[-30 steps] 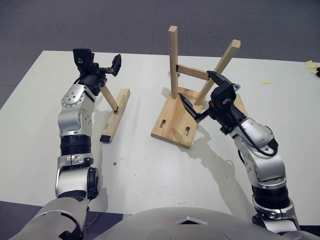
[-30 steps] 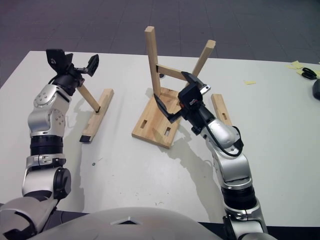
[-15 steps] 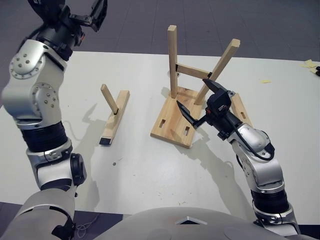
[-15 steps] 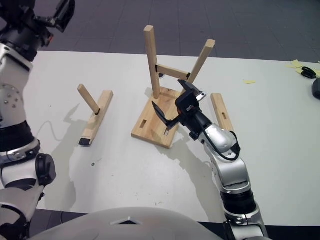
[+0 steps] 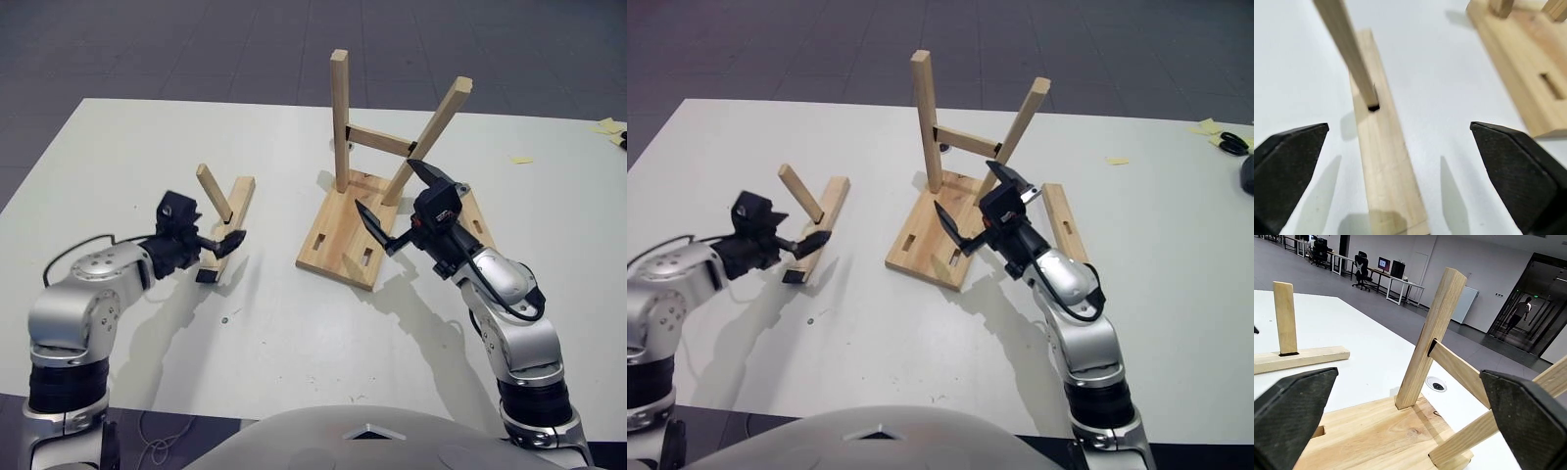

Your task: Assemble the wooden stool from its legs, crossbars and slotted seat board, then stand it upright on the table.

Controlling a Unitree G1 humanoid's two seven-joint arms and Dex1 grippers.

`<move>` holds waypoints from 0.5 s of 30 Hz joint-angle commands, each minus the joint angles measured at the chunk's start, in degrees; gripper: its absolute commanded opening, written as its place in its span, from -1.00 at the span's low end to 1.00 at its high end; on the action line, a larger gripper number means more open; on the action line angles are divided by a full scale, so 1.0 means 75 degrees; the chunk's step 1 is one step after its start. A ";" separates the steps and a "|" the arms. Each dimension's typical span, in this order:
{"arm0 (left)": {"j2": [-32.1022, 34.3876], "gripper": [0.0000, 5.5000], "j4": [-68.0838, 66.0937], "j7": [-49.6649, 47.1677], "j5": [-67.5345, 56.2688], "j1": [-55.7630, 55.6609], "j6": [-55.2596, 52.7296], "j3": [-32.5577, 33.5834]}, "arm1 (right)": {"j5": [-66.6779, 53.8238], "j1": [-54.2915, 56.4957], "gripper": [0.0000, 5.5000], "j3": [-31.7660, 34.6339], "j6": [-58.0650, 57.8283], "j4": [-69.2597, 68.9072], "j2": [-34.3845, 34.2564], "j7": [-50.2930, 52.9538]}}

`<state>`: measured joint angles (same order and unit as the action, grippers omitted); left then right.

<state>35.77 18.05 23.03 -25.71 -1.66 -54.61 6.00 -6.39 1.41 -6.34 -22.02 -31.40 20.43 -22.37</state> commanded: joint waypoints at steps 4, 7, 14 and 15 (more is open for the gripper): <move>-0.0231 0.73 -0.0836 0.0110 0.0375 0.0012 0.0381 -0.0229 | 0.0022 0.0116 0.96 0.0028 -0.0005 0.0047 0.0045 -0.0052; -0.0192 0.55 -0.0765 0.0197 0.0423 -0.0072 0.0394 -0.0308 | 0.0044 0.0115 0.96 0.0031 -0.0005 0.0045 0.0025 -0.0024; 0.0276 0.15 -0.0717 0.0559 0.0951 -0.0274 0.0666 -0.0895 | 0.0111 0.0161 0.96 -0.0032 -0.0003 0.0076 -0.0024 0.0040; 0.0351 0.08 -0.0710 0.0621 0.1038 -0.0259 0.0720 -0.0957 | 0.0111 0.0164 0.96 -0.0024 -0.0006 0.0081 -0.0023 0.0047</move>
<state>36.16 12.28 26.25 -19.64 -3.58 -49.77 0.43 -5.74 1.89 -6.49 -21.99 -30.94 20.41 -22.15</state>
